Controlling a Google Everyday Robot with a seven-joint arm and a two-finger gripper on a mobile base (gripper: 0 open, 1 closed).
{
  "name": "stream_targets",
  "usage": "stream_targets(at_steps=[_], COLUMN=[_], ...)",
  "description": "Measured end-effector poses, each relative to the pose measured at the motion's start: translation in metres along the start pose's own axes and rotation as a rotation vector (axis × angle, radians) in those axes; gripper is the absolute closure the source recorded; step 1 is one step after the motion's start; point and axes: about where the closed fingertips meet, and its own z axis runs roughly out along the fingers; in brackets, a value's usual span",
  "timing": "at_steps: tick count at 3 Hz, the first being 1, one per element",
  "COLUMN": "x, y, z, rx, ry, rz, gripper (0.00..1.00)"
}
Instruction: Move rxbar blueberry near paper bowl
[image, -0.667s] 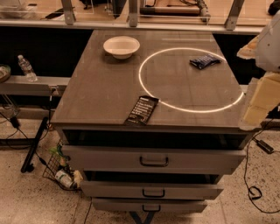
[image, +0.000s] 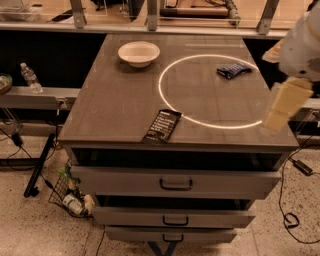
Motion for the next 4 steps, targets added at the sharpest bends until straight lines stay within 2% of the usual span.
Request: stream_targets(at_steps=[1,2,3,4], x=[-0.012,-0.026,-0.024,-0.014], y=[-0.078,-0.157,-0.204,-0.235], z=[0.052,0.098,0.124,0.146], rx=[0.074,0.172,0.220,0.236], ry=[-0.053,-0.112,-0.158,-0.229], rz=[0.012,0.036,0.100,0.217], gripper=[0.00,0.00,0.00,0.00])
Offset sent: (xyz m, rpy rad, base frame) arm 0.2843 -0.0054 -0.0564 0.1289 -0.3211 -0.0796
